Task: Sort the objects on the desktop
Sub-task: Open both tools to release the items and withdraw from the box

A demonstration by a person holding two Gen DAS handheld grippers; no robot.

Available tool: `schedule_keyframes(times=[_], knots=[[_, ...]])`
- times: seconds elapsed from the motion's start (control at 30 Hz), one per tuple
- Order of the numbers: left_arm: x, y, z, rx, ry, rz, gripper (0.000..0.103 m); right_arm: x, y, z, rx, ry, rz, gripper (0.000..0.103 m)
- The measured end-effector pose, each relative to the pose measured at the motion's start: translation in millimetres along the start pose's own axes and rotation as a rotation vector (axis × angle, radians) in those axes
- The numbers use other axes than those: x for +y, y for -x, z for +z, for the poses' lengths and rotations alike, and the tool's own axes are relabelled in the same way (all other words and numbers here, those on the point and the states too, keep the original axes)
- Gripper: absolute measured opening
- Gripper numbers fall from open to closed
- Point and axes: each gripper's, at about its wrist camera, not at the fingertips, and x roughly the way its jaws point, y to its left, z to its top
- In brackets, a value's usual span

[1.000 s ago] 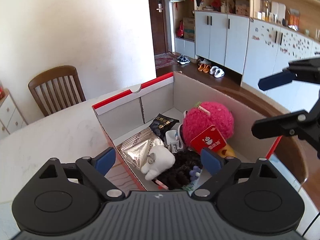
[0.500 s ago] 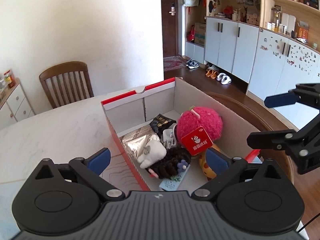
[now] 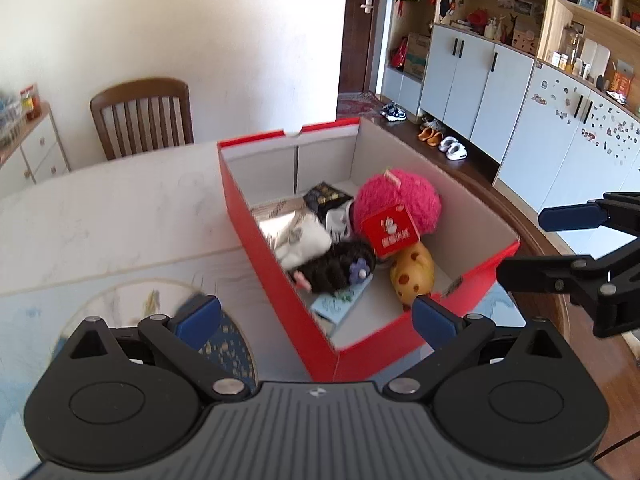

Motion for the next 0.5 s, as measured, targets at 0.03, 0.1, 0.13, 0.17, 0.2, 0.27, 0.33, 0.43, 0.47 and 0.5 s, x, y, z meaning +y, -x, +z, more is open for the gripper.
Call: schedule_keyframes(times=[0.03,0.1,0.13,0.17,0.2,0.27,0.33,0.43,0.47,0.5], knots=[[0,0,-3,0.007,0.002,0.002,0.102,0,-1,-1,0.005,-0.002,-0.002,0.103],[1,1,-7,0.016,0.009,0.002,0.102,0,-2,-4,0.015,-0.007,-0.007,0.103],[2,1,-8,0.02,0.013,0.001,0.102,1,-2,-5,0.02,-0.01,-0.009,0.103],[3,1,-9,0.02,0.017,-0.001,0.102,1,-3,-7,0.025,-0.012,-0.011,0.103],[3,2,-9,0.018,0.02,-0.003,0.102,1,-3,-8,0.03,-0.015,-0.013,0.103],[5,4,-10,0.014,0.026,-0.007,0.102,1,-4,-10,0.04,-0.02,-0.018,0.103],[5,6,-10,0.007,0.025,-0.009,0.102,2,-5,-13,0.05,-0.024,-0.022,0.103],[5,9,-10,0.004,0.026,-0.023,0.102,3,-6,-16,0.057,-0.031,-0.024,0.103],[6,9,-9,0.006,0.026,-0.033,0.102,4,-6,-17,0.059,-0.031,-0.025,0.103],[8,10,-9,0.009,0.029,-0.047,0.102,6,-7,-19,0.061,-0.031,-0.025,0.103]])
